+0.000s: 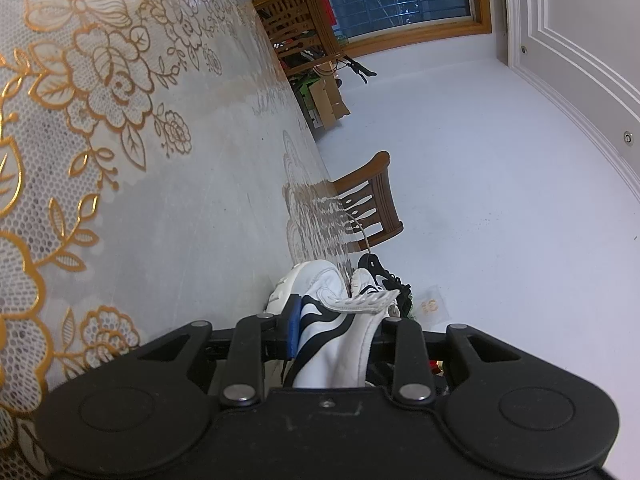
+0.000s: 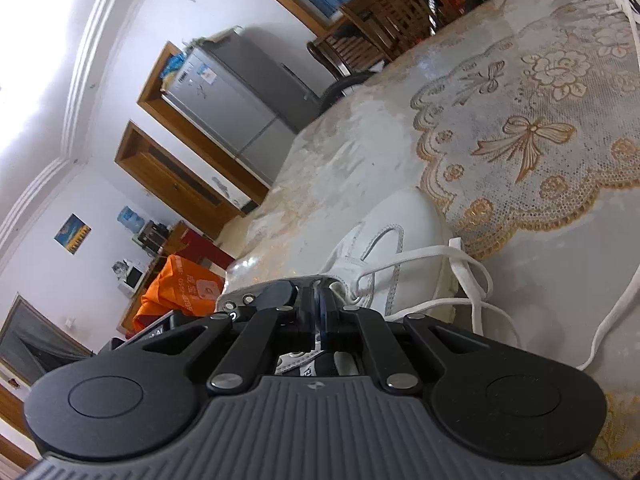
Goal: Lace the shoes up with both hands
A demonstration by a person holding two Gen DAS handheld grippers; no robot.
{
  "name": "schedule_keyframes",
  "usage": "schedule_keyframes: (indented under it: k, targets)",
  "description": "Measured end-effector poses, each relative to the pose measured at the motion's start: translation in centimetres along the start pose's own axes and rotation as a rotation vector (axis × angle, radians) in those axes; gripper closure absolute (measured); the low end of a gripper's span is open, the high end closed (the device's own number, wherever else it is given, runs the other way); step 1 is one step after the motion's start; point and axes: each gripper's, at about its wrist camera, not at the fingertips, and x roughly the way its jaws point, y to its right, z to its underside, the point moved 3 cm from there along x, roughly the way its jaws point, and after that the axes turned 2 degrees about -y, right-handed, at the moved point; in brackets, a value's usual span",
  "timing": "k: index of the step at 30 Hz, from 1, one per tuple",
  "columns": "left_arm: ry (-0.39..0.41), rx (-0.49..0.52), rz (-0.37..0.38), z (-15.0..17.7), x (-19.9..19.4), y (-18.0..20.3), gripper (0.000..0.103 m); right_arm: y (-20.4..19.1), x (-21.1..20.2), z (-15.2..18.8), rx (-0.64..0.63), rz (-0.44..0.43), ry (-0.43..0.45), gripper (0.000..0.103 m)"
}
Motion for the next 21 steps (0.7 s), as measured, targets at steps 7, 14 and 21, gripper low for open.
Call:
schedule_keyframes:
  k: [7, 14, 21]
  targets:
    - [0.000, -0.001, 0.001, 0.1, 0.0, 0.0, 0.076, 0.2, -0.1, 0.4, 0.007, -0.009, 0.038, 0.102]
    - [-0.001, 0.001, 0.002, 0.1, 0.0, -0.1, 0.076, 0.4, -0.1, 0.6, 0.025, -0.031, 0.095, 0.101]
    - [-0.005, 0.004, 0.004, 0.2, 0.1, -0.2, 0.076, 0.4, -1.1, 0.8, 0.006, -0.083, 0.135, 0.097]
